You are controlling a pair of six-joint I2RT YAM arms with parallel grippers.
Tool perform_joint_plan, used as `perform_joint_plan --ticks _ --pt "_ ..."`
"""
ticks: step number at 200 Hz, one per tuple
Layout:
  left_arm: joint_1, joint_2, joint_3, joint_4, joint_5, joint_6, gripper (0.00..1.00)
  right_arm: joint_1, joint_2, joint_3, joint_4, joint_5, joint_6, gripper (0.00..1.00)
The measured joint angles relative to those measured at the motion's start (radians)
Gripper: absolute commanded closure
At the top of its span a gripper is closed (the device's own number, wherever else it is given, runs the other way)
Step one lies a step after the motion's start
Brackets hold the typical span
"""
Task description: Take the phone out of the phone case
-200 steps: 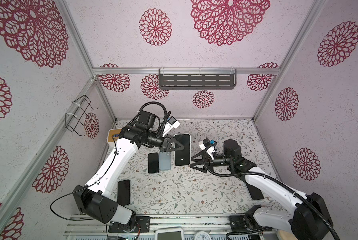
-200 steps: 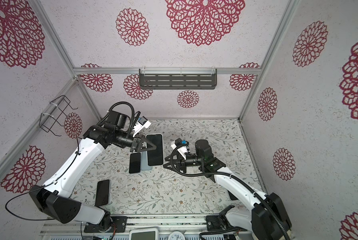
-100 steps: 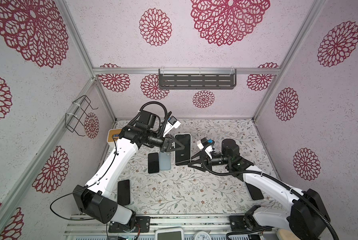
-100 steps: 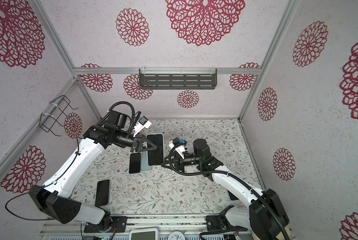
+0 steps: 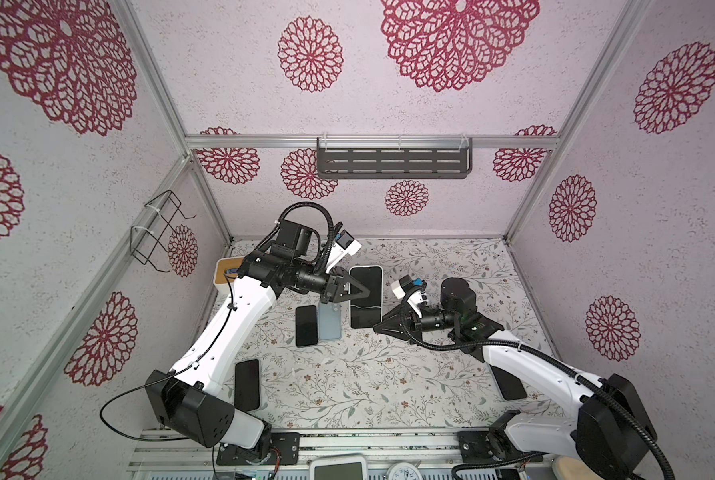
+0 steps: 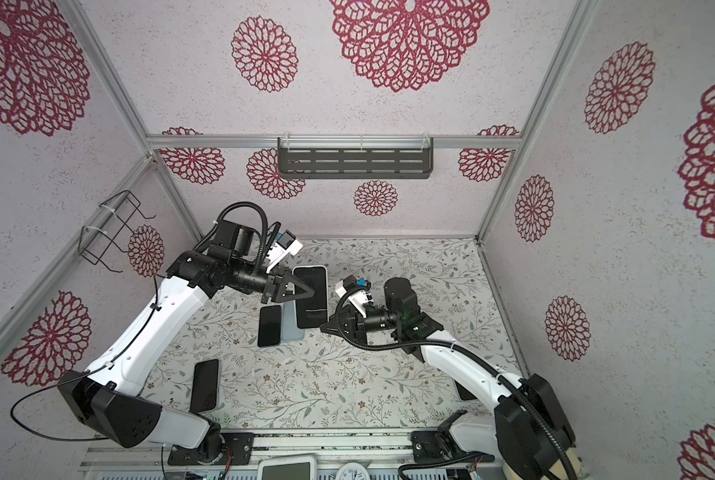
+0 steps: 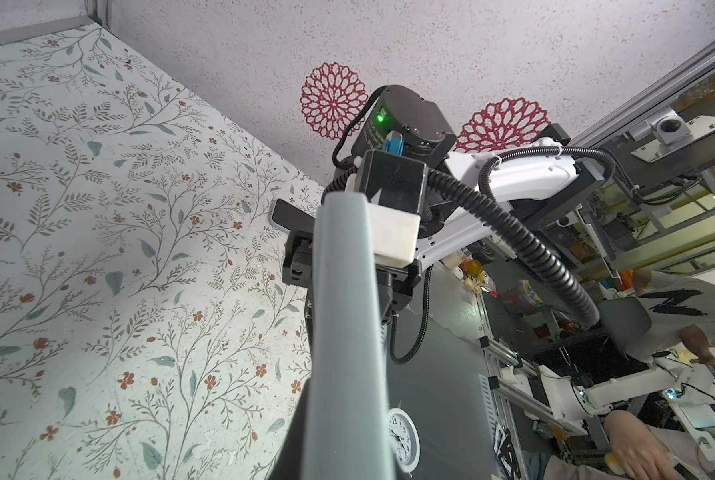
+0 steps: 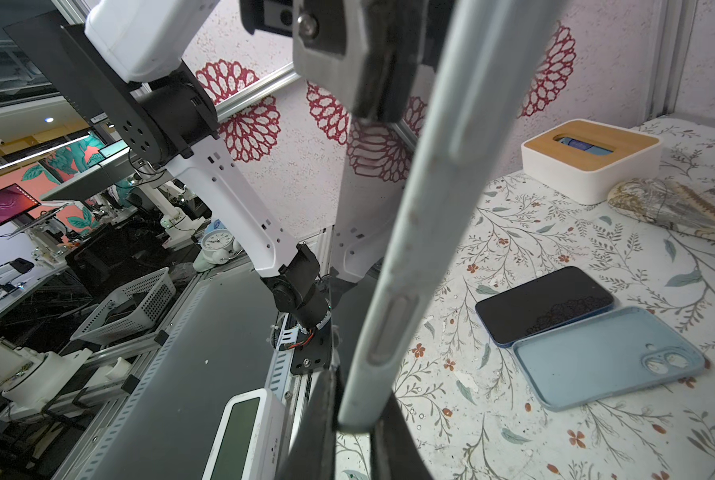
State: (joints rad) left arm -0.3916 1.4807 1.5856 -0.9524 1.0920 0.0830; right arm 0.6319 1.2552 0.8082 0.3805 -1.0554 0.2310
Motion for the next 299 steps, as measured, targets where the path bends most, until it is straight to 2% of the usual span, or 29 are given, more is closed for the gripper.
perform_joint_plan --ticks 31,104,172,210,243,269,299 --pt "0.000 -0.005 -0.014 0.016 0.008 0.002 1.00 -0.001 0.005 0.000 0.006 -0.011 0.002 1.00" --pt "0.002 -0.013 -0.048 0.065 0.028 -0.018 1.00 -0.001 0.005 -0.034 0.071 -0.004 -0.005 1.00" --pt "-0.004 -0.013 -0.135 0.250 0.087 -0.130 1.00 -0.001 -0.043 -0.083 0.079 0.071 -0.171 1.00" --pt "-0.005 -0.014 -0.235 0.524 0.137 -0.298 1.00 -0.003 -0.047 -0.096 0.100 0.119 -0.257 1.00" --pt "-0.005 -0.013 -0.369 0.924 0.179 -0.565 1.00 -0.003 -0.048 -0.136 0.190 0.165 -0.288 1.00" --pt "-0.005 0.010 -0.420 1.188 0.201 -0.751 1.00 0.000 -0.051 -0.150 0.249 0.186 -0.311 1.00" --pt "-0.005 0.028 -0.423 1.342 0.214 -0.865 1.00 0.005 -0.056 -0.158 0.311 0.215 -0.336 1.00"
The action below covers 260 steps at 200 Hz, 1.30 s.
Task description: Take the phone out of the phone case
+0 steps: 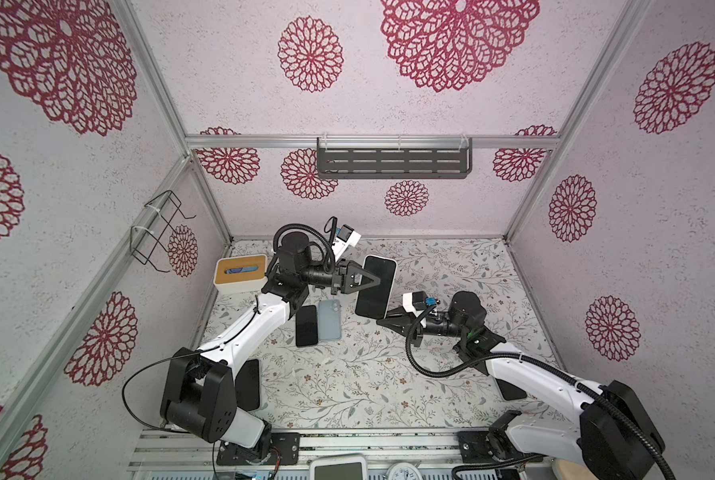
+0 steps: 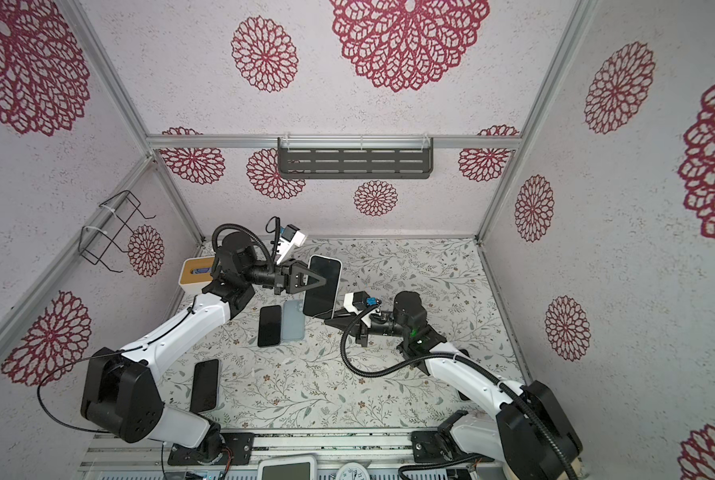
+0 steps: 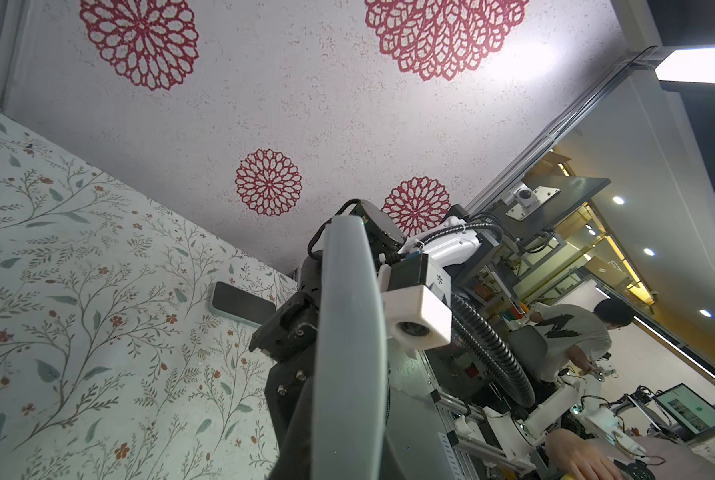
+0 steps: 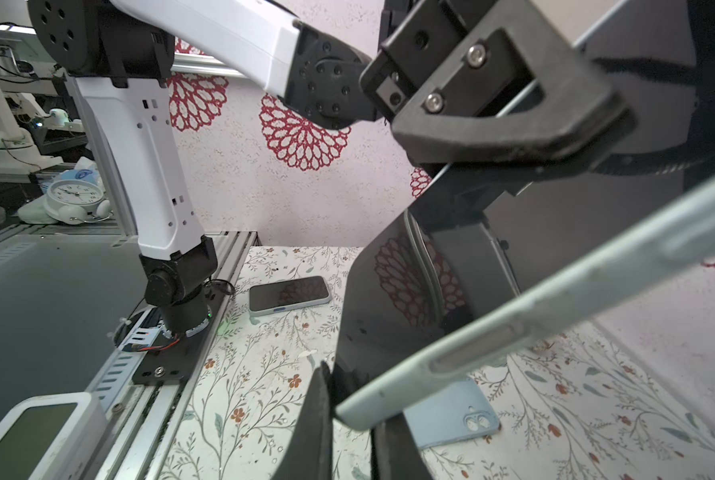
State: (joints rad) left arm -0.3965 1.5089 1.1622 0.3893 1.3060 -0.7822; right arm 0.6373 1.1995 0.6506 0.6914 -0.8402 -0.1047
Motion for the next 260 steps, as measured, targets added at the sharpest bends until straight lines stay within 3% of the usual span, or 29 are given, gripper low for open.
perform_joint_plan --ticks 51,122,189,203,226,240,260 --pt "0.000 0.025 0.023 0.037 0.007 -0.049 1.00 0.008 -0.002 -0.004 0.027 0.038 -0.047 1.00" --pt "-0.001 0.031 0.100 -0.192 -0.018 0.053 1.00 0.015 -0.002 -0.004 0.026 0.082 -0.132 0.96" --pt "-0.005 0.049 0.126 -0.264 -0.076 -0.056 1.00 0.016 0.008 -0.006 0.009 0.208 -0.243 0.95" --pt "-0.005 0.049 0.126 -0.264 -0.084 -0.065 1.00 0.016 0.008 -0.008 0.012 0.217 -0.243 0.86" --pt "-0.003 0.048 0.117 -0.232 -0.110 -0.116 1.00 0.018 -0.001 -0.040 0.060 0.254 -0.224 0.53" --pt "0.003 0.041 0.079 -0.199 -0.139 -0.175 1.00 0.021 -0.042 -0.096 0.124 0.308 -0.174 0.48" --pt "0.027 0.014 0.002 -0.140 -0.215 -0.264 1.00 0.020 -0.151 -0.201 0.172 0.392 -0.039 0.48"
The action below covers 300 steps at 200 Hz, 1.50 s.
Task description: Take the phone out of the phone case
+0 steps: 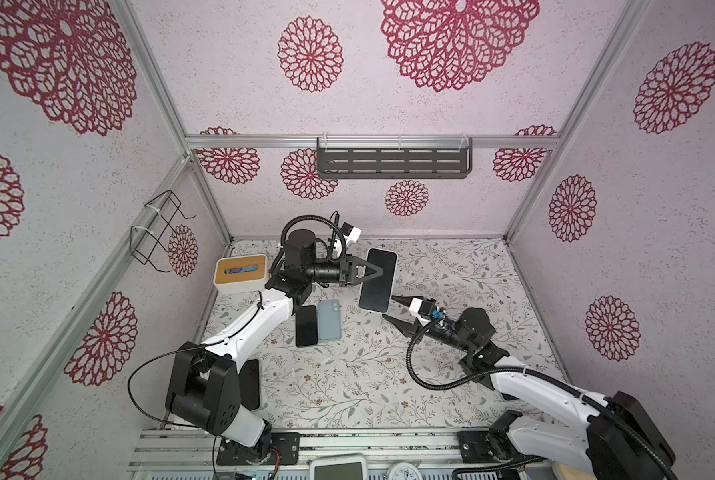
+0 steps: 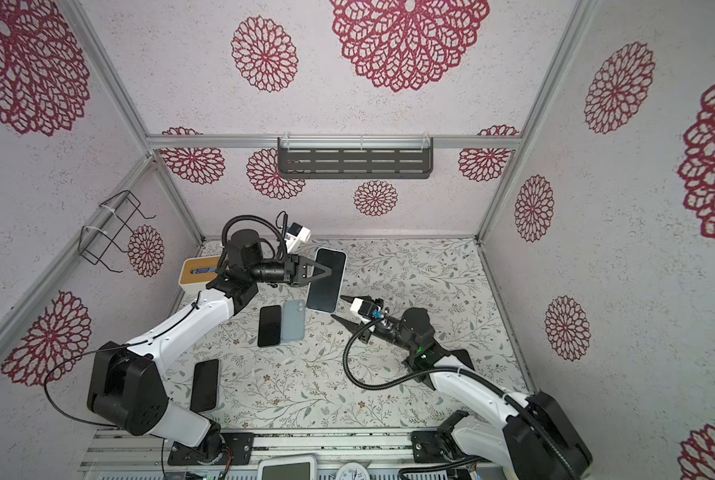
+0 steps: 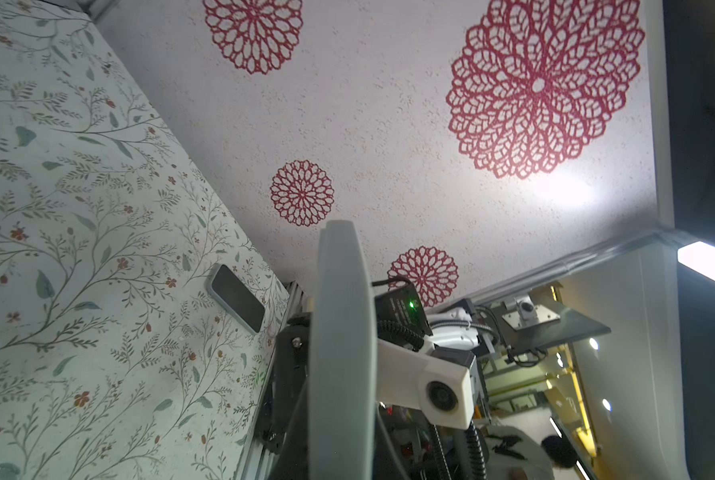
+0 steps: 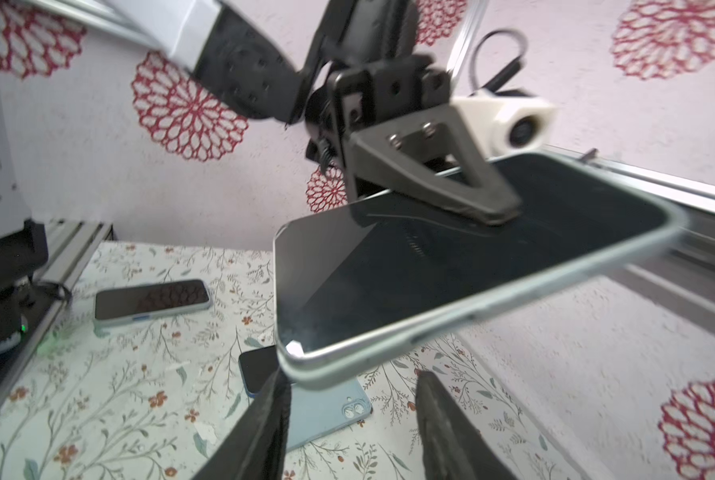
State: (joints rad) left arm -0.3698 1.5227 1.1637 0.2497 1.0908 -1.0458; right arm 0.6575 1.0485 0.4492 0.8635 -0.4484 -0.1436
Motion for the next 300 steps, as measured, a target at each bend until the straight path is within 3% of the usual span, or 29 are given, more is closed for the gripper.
perform_joint_plan --ticks 21,47,88,112,200,300 --pt "0.041 -0.047 -0.039 0.008 -0.116 -0.055 1.00 0.000 -0.080 -0.020 -0.066 0.088 0.204 0.51" --pt "0.063 -0.084 -0.040 0.069 -0.242 -0.138 1.00 0.006 -0.101 0.010 -0.117 0.106 0.448 0.45" --pt "0.028 -0.069 -0.039 0.141 -0.319 -0.246 1.00 0.024 -0.026 0.082 -0.107 0.066 0.723 0.34" --pt "0.008 -0.050 -0.039 0.164 -0.339 -0.282 1.00 0.031 0.042 0.122 -0.060 0.029 0.835 0.33" --pt "-0.027 -0.042 -0.055 0.262 -0.342 -0.335 1.00 0.027 0.177 0.142 0.130 -0.013 1.035 0.34" --pt "-0.055 -0.043 -0.063 0.270 -0.340 -0.335 1.00 -0.002 0.252 0.150 0.244 -0.029 1.115 0.39"
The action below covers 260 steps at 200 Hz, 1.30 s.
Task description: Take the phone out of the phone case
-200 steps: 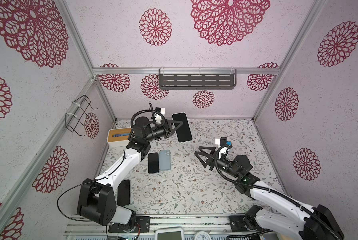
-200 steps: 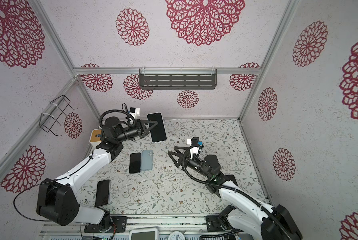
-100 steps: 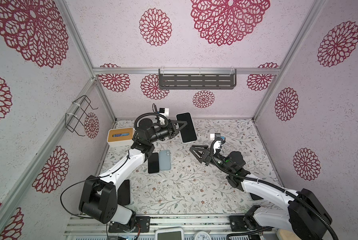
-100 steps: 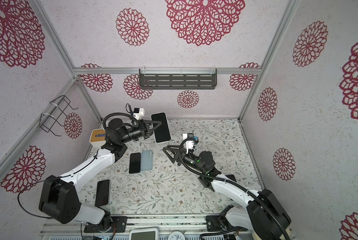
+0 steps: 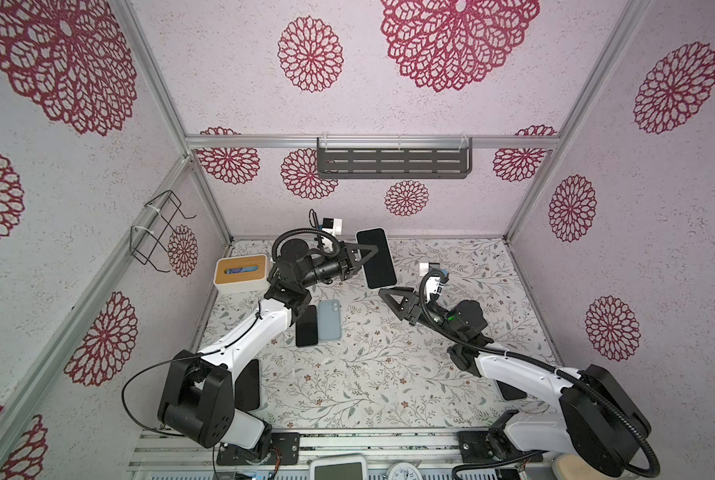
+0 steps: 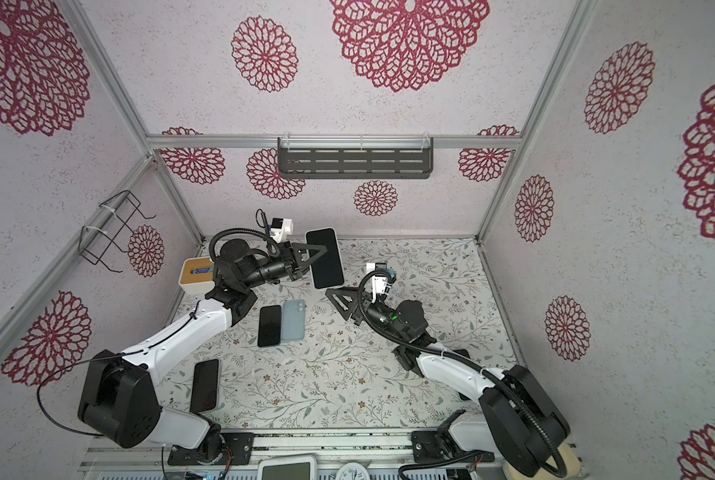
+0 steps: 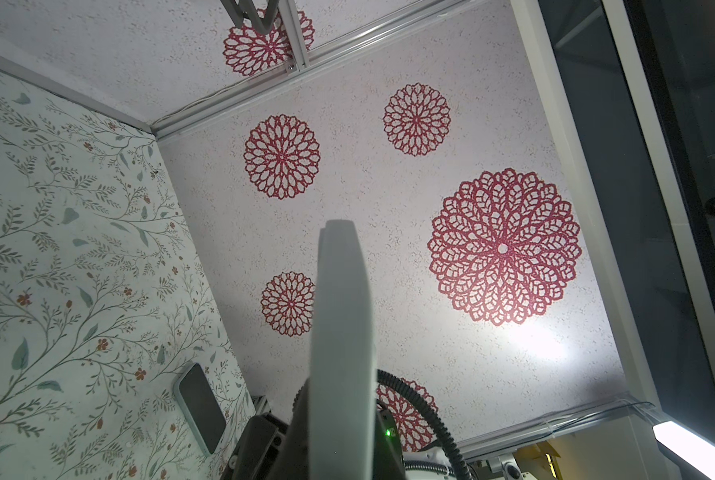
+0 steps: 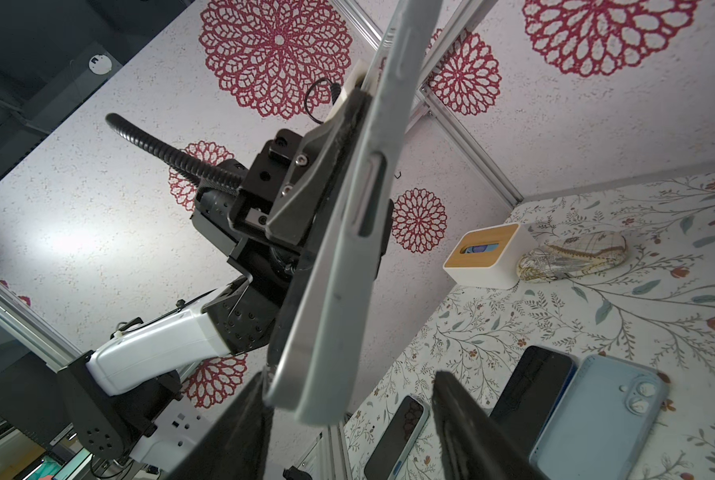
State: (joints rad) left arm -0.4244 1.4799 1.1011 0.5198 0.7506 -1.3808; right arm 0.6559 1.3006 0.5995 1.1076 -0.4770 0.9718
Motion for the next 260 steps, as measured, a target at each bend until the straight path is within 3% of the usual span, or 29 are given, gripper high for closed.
perform_joint_plan --ticks 260 --pt "-0.043 -0.013 0.000 0.076 -0.030 0.000 1.00 -0.052 0.044 -0.019 0.138 -0.052 0.065 0.51"
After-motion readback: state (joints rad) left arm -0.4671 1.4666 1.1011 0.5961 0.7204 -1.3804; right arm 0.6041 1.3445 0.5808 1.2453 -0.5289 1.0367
